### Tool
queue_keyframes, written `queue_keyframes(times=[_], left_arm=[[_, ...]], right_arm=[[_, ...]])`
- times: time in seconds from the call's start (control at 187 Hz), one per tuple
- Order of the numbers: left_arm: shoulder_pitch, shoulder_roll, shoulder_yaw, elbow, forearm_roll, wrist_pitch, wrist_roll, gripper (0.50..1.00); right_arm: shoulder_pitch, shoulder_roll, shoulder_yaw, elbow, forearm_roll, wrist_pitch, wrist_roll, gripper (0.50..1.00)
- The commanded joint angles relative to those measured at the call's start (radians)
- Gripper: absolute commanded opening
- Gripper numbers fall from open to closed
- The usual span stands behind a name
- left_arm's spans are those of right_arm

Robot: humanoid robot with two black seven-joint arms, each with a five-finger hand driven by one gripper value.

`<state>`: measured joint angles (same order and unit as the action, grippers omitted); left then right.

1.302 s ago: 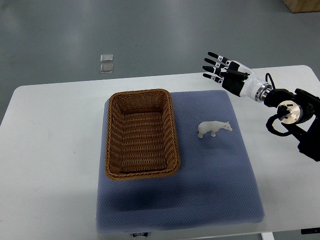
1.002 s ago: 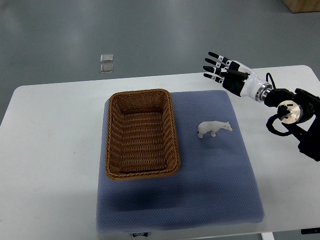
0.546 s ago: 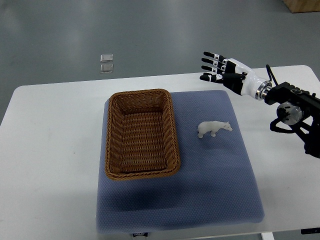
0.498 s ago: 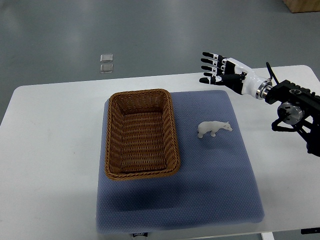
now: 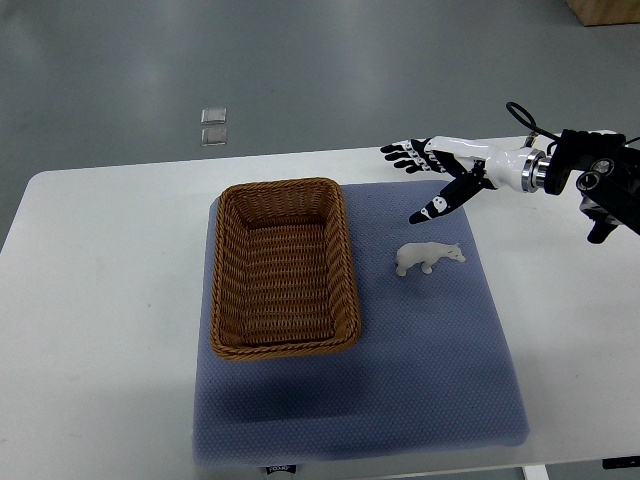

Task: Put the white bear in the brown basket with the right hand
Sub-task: 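Reach the right hand down toward the white polar bear figurine, then close the right hand fingers around the white polar bear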

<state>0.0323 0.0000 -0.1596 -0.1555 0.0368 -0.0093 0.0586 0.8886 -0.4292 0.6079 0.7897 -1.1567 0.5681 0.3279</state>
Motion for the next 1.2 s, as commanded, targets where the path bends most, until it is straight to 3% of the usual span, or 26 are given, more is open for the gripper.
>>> queue_keyframes(times=[0.0,0.22,0.332,0.643,1.012,1.157,1.195], left_arm=[[0.000,0.000,0.000,-0.001,0.000,0.000,0.000,1.000],[-0.003,0.000,0.000,-0.001,0.000,0.000,0.000,1.000],[-0.005,0.000,0.000,-0.001,0.000,0.000,0.000,1.000],[-0.006,0.000,0.000,0.001,0.000,0.000,0.000,1.000],[-0.006,0.000,-0.001,-0.001,0.000,-0.001,0.000,1.000],[-0.006,0.000,-0.001,-0.001,0.000,0.000,0.000,1.000],[-0.006,0.000,-0.001,-0.001,0.000,-0.001,0.000,1.000]], right_arm=[[0.001,-0.039,-0.031,0.059,-0.063,0.015,0.002,0.971],[-0.017,-0.088,-0.068,0.160,-0.147,-0.014,0.003,0.971],[-0.037,-0.091,-0.066,0.187,-0.150,-0.065,0.003,0.971],[-0.099,-0.049,-0.082,0.187,-0.213,-0.183,0.003,0.968],[-0.102,-0.048,-0.134,0.171,-0.238,-0.252,0.003,0.960],[-0.102,-0.048,-0.140,0.169,-0.242,-0.266,0.003,0.934],[-0.102,-0.049,-0.142,0.169,-0.242,-0.266,0.003,0.907]])
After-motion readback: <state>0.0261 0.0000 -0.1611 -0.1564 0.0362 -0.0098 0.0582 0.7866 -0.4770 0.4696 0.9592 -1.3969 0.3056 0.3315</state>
